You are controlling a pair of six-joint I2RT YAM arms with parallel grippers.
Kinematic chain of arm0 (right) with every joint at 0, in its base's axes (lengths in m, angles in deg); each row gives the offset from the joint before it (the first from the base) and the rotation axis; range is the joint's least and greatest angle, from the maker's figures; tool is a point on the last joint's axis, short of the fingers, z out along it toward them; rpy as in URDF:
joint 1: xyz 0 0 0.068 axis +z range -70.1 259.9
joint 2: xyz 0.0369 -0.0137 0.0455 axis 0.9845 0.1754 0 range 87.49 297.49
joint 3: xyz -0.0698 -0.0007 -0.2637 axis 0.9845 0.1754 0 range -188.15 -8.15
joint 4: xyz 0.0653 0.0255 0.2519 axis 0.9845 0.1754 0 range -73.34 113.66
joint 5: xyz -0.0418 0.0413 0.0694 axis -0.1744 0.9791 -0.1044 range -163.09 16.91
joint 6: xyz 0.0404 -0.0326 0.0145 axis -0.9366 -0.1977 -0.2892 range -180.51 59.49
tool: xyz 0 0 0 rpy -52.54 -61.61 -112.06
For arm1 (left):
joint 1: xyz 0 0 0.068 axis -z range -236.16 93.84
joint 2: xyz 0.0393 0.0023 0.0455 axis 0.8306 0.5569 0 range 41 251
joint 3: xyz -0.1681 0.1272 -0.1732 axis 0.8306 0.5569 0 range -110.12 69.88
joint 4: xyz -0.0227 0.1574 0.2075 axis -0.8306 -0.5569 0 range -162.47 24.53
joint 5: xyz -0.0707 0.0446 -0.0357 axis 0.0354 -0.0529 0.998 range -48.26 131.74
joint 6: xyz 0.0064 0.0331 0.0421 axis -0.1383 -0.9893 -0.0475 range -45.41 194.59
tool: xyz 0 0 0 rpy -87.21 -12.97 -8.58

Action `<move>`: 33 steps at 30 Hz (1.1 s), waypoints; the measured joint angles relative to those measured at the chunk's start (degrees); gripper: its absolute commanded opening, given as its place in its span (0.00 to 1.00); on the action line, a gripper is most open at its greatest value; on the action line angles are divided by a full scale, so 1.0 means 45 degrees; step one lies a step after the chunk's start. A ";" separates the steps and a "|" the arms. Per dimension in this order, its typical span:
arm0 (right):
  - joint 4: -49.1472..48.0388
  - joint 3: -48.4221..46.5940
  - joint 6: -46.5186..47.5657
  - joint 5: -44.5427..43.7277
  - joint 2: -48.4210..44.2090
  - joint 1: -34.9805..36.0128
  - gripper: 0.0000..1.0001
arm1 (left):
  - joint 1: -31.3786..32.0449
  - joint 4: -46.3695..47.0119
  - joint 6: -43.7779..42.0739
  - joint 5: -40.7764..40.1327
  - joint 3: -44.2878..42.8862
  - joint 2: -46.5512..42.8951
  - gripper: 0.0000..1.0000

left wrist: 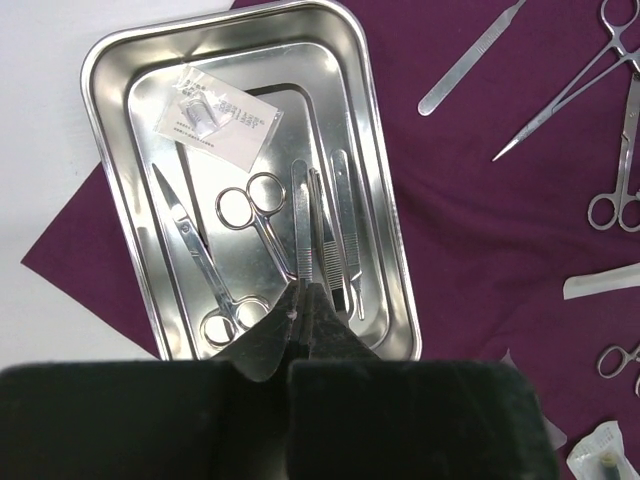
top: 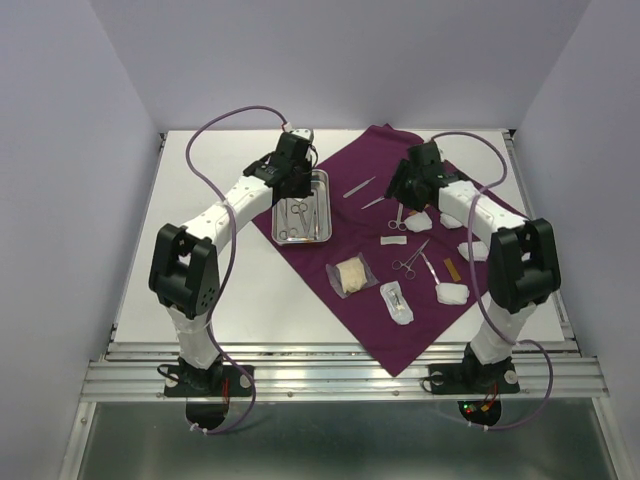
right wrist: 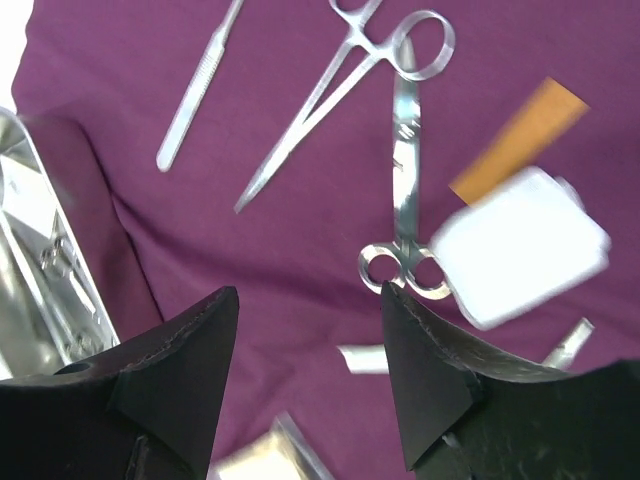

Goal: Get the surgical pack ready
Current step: Adjust the medical item in the surgical kit.

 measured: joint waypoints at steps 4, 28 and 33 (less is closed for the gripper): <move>0.0495 -0.1768 -0.0097 -0.0792 0.1627 0.0641 0.63 | 0.0000 -0.0005 -0.0097 0.0068 0.0000 -0.0005 0.14; 0.3619 -0.8680 -0.1919 -0.3721 0.7932 0.1229 0.41 | -0.1088 -0.0253 -0.0724 0.0121 0.1554 -0.1010 0.29; 0.3735 -0.8607 -0.2239 -0.3983 0.7951 0.1229 0.16 | -0.1093 -0.0233 -0.0767 0.0287 0.1758 -0.1248 0.28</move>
